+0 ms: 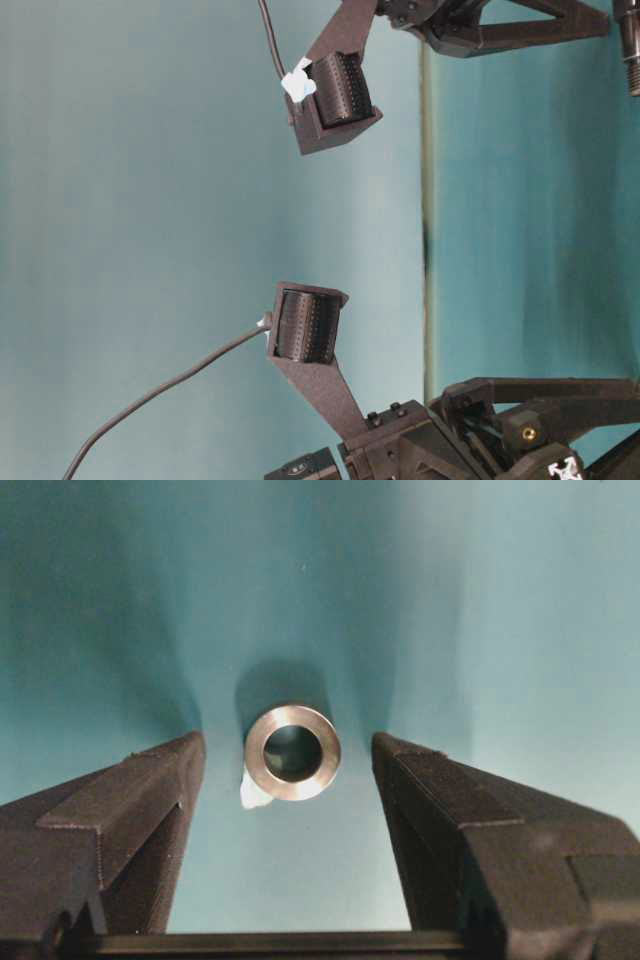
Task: Insert the washer onto the shaft with both hands.
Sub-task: 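Close left gripper on the washer and right gripper on the shaft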
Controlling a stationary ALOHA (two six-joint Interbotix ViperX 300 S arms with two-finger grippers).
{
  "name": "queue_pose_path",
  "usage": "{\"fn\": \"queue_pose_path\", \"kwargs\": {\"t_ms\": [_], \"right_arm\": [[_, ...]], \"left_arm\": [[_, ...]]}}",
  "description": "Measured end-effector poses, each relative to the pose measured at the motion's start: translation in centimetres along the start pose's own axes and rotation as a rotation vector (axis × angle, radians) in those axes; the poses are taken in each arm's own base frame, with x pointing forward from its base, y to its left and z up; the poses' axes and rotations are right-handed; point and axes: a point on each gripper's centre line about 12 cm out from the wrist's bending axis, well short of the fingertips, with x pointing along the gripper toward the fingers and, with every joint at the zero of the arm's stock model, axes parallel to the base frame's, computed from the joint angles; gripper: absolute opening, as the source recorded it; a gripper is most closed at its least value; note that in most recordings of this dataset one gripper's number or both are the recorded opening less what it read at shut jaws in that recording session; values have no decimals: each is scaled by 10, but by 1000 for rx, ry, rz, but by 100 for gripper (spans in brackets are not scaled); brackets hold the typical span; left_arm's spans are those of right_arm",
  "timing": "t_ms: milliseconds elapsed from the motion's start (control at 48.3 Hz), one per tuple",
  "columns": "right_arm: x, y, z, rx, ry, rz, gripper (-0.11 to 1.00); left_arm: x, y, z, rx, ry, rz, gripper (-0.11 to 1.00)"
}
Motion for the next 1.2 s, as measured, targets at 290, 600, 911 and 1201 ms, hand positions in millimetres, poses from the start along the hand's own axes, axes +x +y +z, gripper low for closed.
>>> {"fn": "queue_pose_path", "kwargs": {"t_ms": [290, 600, 911, 1201], "right_arm": [[1, 0, 0, 0, 0, 1, 81], [2, 0, 0, 1, 0, 2, 76], [1, 2, 3, -2, -1, 3, 22], [1, 4, 4, -9, -2, 6, 3]], "left_arm": [[0, -1, 0, 1, 2, -1, 71], [0, 0, 0, -2, 0, 0, 70], [0, 0, 0, -2, 2, 0, 55], [0, -1, 0, 12, 2, -1, 37]]}}
